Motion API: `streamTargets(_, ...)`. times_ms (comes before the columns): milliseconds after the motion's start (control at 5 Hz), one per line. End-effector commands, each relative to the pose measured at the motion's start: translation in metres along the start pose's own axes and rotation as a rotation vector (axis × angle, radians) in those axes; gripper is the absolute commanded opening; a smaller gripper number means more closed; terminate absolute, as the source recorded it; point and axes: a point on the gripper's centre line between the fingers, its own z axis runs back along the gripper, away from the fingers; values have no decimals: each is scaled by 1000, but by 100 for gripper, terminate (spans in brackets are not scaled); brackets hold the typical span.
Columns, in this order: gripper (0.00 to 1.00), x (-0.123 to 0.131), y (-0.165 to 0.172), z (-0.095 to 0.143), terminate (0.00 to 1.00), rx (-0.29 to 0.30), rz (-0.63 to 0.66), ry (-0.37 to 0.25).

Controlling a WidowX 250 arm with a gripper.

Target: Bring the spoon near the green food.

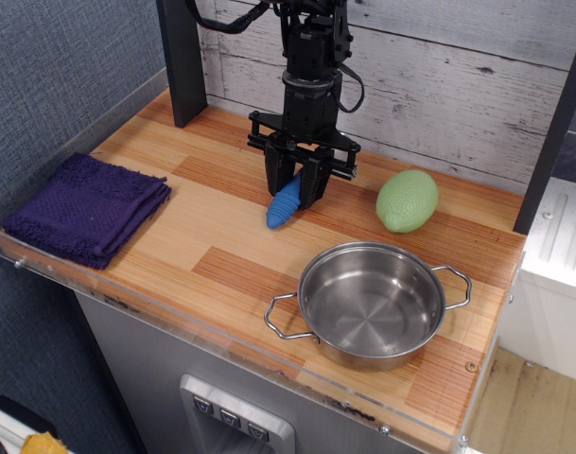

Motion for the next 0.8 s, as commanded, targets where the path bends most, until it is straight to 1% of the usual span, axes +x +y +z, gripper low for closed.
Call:
streamTargets(0,100,-10,0,7,0,27,-33,-44)
streamTargets(200,100,-13,5,20,0,24,-10,-98)
streamTargets(400,100,-18,15,40,0,6,22,-160)
streamTargets(600,100,-38,27,68,0,-17,54,-200)
